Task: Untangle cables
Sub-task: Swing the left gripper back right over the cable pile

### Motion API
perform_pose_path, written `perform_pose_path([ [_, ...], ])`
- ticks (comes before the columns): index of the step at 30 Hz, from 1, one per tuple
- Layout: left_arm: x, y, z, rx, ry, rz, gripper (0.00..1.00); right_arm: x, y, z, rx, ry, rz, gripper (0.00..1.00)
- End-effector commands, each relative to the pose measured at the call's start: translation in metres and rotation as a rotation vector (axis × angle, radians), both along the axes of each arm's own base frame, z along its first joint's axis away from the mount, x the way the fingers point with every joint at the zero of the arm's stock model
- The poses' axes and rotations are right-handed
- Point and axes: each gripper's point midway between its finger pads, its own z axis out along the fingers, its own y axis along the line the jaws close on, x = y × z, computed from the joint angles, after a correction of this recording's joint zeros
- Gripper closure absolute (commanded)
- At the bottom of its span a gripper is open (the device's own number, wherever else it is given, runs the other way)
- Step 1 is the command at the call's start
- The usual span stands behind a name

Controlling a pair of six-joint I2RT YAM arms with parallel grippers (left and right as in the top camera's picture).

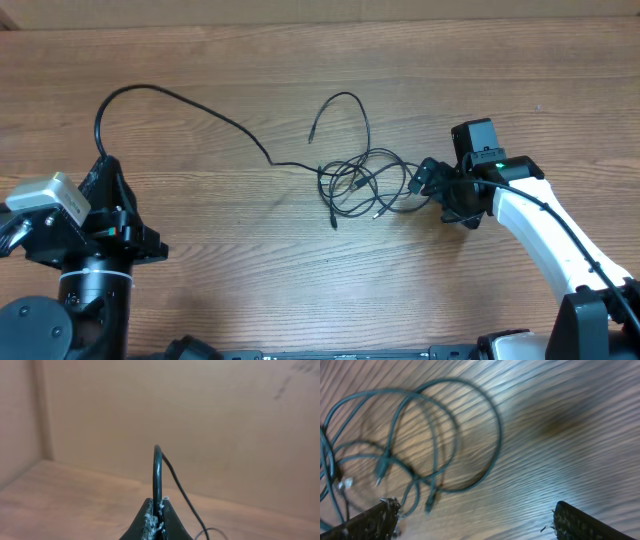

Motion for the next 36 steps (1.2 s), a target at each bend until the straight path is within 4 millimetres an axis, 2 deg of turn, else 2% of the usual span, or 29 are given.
perform_pose_path([
  [1, -0.001, 0.019, -0.014, 0.005, 0.037, 0.118, 0.96, 0.003, -0.012, -0.001, -0.064, -0.004, -0.05, 0.0],
  [3, 0.002, 0.018, -0.031, -0.002, 0.083, 0.132, 0.96, 0.001, -0.011, -0.002, -0.059, 0.004, -0.048, 0.0],
  [5, 0.008, 0.012, -0.056, -0.046, 0.144, 0.128, 0.96, -0.001, -0.011, -0.002, -0.06, 0.012, -0.048, 0.0],
  [6, 0.014, 0.001, -0.078, -0.064, 0.2, 0.1, 0.96, -0.002, -0.011, -0.002, -0.061, 0.016, -0.047, 0.0],
  [10, 0.034, -0.031, -0.138, -0.082, 0.359, 0.008, 0.96, -0.004, -0.012, -0.003, -0.063, 0.026, -0.047, 0.0],
  [14, 0.055, -0.072, -0.196, -0.092, 0.512, -0.125, 0.96, -0.005, -0.012, -0.003, -0.064, 0.031, -0.047, 0.0],
  [15, 0.063, -0.093, -0.215, -0.104, 0.57, -0.196, 0.96, -0.005, -0.012, -0.003, -0.064, 0.03, -0.047, 0.0],
  [19, 0.082, -0.14, -0.25, -0.083, 0.688, -0.377, 0.93, -0.005, -0.012, -0.003, -0.064, 0.029, -0.047, 0.0],
  [22, 0.096, -0.163, -0.27, -0.005, 0.752, -0.491, 0.85, -0.005, -0.012, -0.003, -0.064, 0.029, -0.047, 0.0],
  [28, 0.121, -0.175, -0.293, -0.018, 0.926, -0.551, 0.83, -0.005, -0.012, -0.003, -0.067, 0.027, -0.04, 0.0],
  [30, 0.132, -0.166, -0.304, -0.015, 1.009, -0.513, 0.67, -0.004, -0.012, -0.003, -0.066, 0.025, -0.04, 0.0],
  [31, 0.135, -0.161, -0.305, -0.009, 1.035, -0.503, 0.61, -0.004, -0.012, -0.003, -0.066, 0.025, -0.04, 0.0],
  [33, 0.141, -0.151, -0.301, -0.019, 1.083, -0.469, 0.55, -0.004, -0.012, -0.003, -0.066, 0.026, -0.039, 0.0],
  [36, 0.145, -0.153, -0.285, -0.06, 1.123, -0.502, 0.58, -0.003, -0.014, -0.003, -0.08, 0.018, -0.04, 0.0],
])
